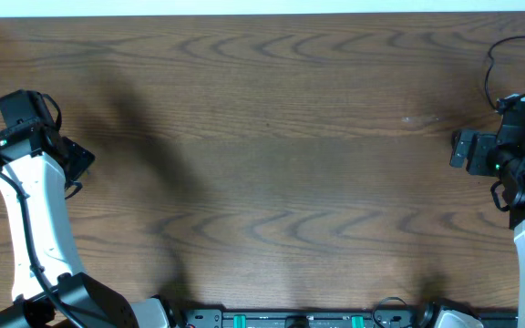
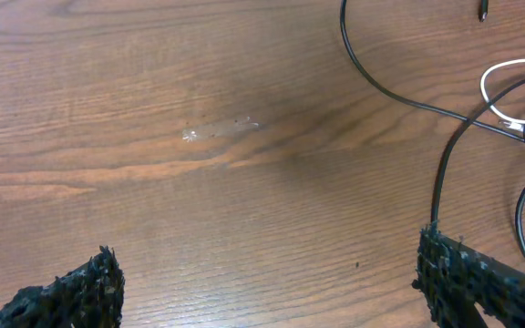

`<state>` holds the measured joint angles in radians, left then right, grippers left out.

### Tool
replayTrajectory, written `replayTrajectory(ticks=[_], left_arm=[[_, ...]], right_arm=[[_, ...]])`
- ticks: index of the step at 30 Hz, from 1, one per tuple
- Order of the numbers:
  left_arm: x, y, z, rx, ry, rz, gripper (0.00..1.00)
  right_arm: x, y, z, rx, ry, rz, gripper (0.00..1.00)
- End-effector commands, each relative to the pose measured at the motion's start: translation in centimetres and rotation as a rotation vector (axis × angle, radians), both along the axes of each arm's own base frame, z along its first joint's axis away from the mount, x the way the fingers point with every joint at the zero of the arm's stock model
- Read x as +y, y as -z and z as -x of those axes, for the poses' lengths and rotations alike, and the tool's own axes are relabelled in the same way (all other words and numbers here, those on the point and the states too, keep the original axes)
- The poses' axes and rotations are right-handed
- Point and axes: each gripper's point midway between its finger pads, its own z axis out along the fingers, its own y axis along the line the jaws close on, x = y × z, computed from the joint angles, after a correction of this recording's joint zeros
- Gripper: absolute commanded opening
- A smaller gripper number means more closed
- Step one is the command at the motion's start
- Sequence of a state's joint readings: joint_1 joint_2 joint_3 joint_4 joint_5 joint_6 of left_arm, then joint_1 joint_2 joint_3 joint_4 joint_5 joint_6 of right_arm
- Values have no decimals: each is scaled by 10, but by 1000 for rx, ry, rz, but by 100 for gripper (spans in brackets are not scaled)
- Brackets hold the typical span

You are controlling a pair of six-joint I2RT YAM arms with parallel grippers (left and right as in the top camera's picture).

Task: Untangle cables

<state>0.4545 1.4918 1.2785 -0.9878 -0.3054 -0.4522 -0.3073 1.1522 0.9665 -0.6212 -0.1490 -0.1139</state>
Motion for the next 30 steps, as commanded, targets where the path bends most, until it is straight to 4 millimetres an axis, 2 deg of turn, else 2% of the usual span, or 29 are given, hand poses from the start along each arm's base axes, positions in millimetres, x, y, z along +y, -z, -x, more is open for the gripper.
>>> replayTrajectory(ticks=[1, 12, 18, 21, 25, 30], left_arm=[[2, 4, 4, 18, -22, -6, 98], [2, 1, 5, 7, -22, -11, 98], [-5, -22, 5, -63, -4, -44, 98], [-15, -37, 3, -114, 29, -65, 98], [-45, -65, -5, -210, 132, -95, 98], [-77, -87, -11, -290, 241, -107, 98]], right_arm=[[2, 1, 0, 6, -7, 4, 99], [2, 1, 0, 6, -7, 4, 99], [2, 1, 0, 6, -7, 4, 99], [2, 1, 0, 6, -7, 4, 99], [2, 1, 0, 6, -7, 4, 99], [2, 1, 0, 6, -7, 4, 99]])
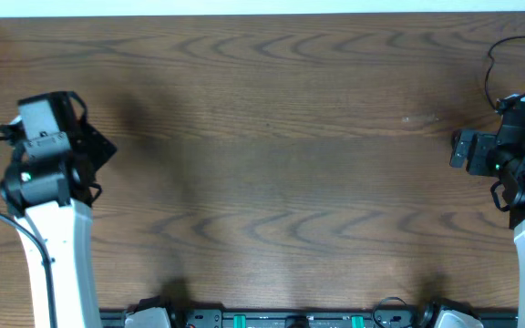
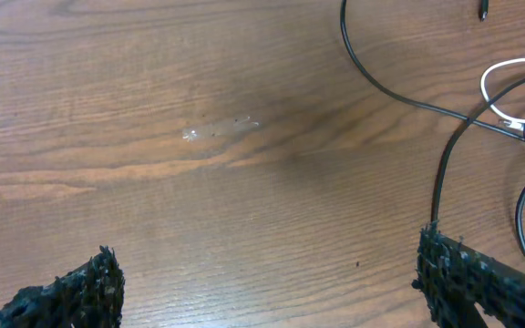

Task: Untangle cables

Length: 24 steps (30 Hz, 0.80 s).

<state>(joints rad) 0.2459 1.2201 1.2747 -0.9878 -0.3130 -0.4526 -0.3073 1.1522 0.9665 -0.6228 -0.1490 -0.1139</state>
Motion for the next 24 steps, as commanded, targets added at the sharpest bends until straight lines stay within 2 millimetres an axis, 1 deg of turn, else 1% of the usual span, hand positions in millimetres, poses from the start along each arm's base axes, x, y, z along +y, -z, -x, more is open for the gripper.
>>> replayTrajectory(ticks=[1, 5, 8, 11, 15, 17, 20, 22, 23, 24], left_arm=[[-20, -13, 1, -54, 54, -12, 98], [-32, -30, 4, -130, 80, -12, 98], [-36, -46, 1, -256, 37, 13, 98], [-38, -60, -5, -406, -26, 62, 98], [-49, -74, -20, -592, 29, 110, 98], [-55, -76, -27, -676, 63, 127, 98], [-64, -73, -36, -823, 126, 147, 98], [-68, -73, -38, -899, 158, 152, 98], [-72, -72, -37, -976, 189, 152, 98], [-73, -71, -35, -1014, 202, 145, 98]], right_arm=[[2, 1, 0, 4, -7, 5, 99], [2, 1, 0, 4, -7, 5, 99], [2, 1, 0, 4, -8, 4, 99], [2, 1, 0, 4, -7, 5, 99], [2, 1, 0, 4, -7, 5, 99], [2, 1, 0, 4, -7, 5, 99], [2, 1, 0, 4, -7, 5, 99], [2, 1, 0, 4, -7, 5, 99], [2, 1, 0, 5, -7, 4, 99], [2, 1, 0, 5, -7, 4, 99]])
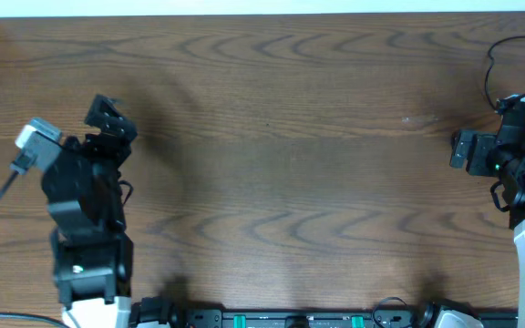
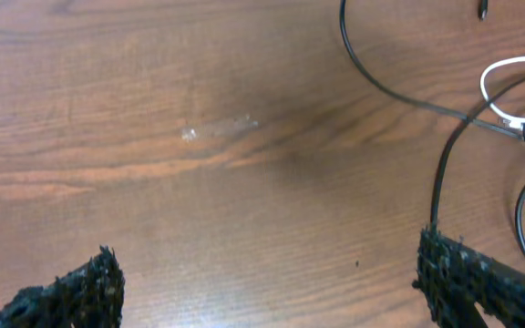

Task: Untangle cables

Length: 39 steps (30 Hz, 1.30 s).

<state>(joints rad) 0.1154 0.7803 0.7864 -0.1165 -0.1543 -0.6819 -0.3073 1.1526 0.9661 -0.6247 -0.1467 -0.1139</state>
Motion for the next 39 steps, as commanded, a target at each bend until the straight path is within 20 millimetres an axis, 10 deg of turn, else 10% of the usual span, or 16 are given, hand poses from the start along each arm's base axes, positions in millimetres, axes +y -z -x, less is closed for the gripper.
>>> replayTrajectory(ticks=[1, 21, 39], left_arm=[[-15, 8, 6, -130, 81, -13, 98], [-32, 96, 55, -261, 154, -310, 98], [-30, 177, 68, 69, 198, -391, 98]], right_arm=[[2, 1, 0, 2, -9, 4, 99], [2, 1, 0, 2, -9, 4, 99], [2, 1, 0, 2, -9, 4, 99]])
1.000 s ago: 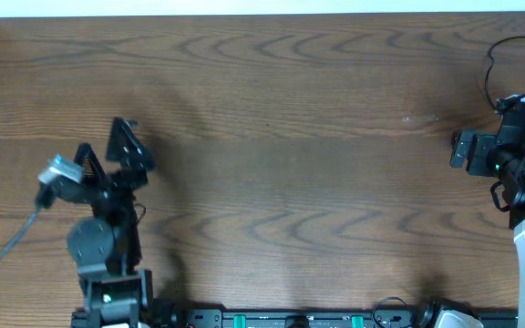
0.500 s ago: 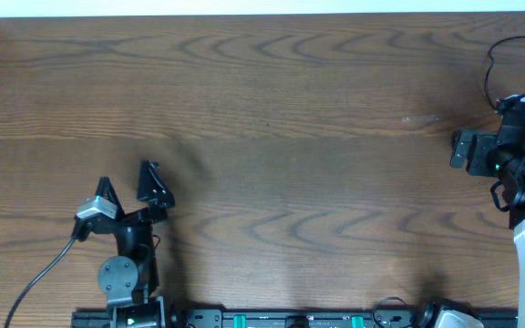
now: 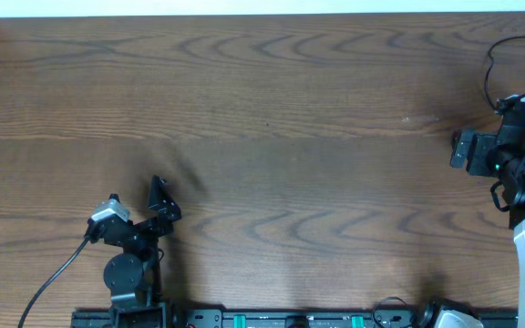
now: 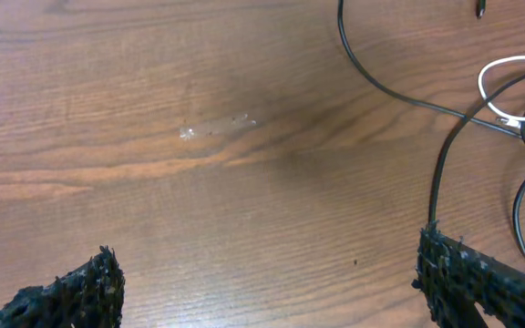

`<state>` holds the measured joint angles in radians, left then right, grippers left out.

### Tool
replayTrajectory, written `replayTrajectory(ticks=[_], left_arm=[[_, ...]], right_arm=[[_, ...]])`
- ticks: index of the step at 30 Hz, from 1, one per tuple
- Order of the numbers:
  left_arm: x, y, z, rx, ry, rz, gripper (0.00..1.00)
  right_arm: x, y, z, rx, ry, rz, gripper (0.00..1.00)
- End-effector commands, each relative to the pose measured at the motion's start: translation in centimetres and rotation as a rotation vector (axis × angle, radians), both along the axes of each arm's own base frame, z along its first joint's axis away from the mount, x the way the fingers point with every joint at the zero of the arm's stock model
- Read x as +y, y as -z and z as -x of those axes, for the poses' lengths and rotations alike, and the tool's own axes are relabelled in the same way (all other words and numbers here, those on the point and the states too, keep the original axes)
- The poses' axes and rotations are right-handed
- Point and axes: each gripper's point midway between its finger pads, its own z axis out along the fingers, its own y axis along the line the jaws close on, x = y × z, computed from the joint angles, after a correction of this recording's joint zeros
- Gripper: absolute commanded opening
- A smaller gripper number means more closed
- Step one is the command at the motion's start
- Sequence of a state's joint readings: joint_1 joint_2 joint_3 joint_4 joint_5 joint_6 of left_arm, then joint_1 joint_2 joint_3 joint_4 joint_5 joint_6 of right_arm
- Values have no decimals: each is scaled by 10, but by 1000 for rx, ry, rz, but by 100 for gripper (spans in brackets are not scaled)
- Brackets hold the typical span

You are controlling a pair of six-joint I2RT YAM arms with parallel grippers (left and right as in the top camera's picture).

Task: Untangle cables

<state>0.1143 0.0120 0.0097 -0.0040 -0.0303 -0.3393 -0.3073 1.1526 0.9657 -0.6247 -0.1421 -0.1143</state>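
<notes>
A tangle of black cables (image 4: 386, 89) and a white cable (image 4: 504, 89) lies at the table's far right; in the overhead view only a black loop (image 3: 492, 60) shows beside the right arm. One black strand (image 4: 436, 182) runs down to my right finger (image 4: 472, 282) and vanishes behind it. My right gripper (image 4: 267, 278) is open wide over bare wood, left of the tangle, holding nothing. My left gripper (image 3: 160, 199) sits low at the front left, folded over its base; its jaws are too small to read.
The wooden table (image 3: 272, 118) has a small shiny smear (image 4: 217, 128) ahead of the right gripper. A black plug tip (image 4: 484, 11) lies at the top right. The left arm's own lead (image 3: 57, 273) trails off the front edge.
The left arm has gone from standing at mid-left to folded down at the front-left edge. The right arm and the cables look unchanged.
The left gripper was first at the far left edge, then slightly further right, then nearer the middle with the arm drawn in, and now lies folded at the front. The right gripper stayed open beside the tangle throughout, and the cables did not move.
</notes>
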Motion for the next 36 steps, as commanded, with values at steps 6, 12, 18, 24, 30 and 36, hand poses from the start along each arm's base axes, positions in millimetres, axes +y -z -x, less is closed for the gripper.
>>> replayTrajectory(ticks=[6, 12, 18, 24, 30, 36], left_arm=[[-5, 18, 1, 101, 51, -180, 98], [-5, 18, 1, 106, 54, -193, 98], [-14, 18, 0, 112, 98, -253, 98], [-25, 18, -1, 101, 155, -249, 98], [-33, 17, -2, 96, 208, -295, 98], [-34, 17, -2, 96, 211, -296, 98]], right_arm=[[3, 0, 0, 1, -11, 0, 99], [3, 0, 0, 1, -12, 0, 99], [3, 0, 0, 0, -11, 0, 99], [3, 0, 0, 0, -11, 0, 99], [3, 0, 0, 0, -11, 0, 99], [3, 0, 0, 0, -12, 0, 99]])
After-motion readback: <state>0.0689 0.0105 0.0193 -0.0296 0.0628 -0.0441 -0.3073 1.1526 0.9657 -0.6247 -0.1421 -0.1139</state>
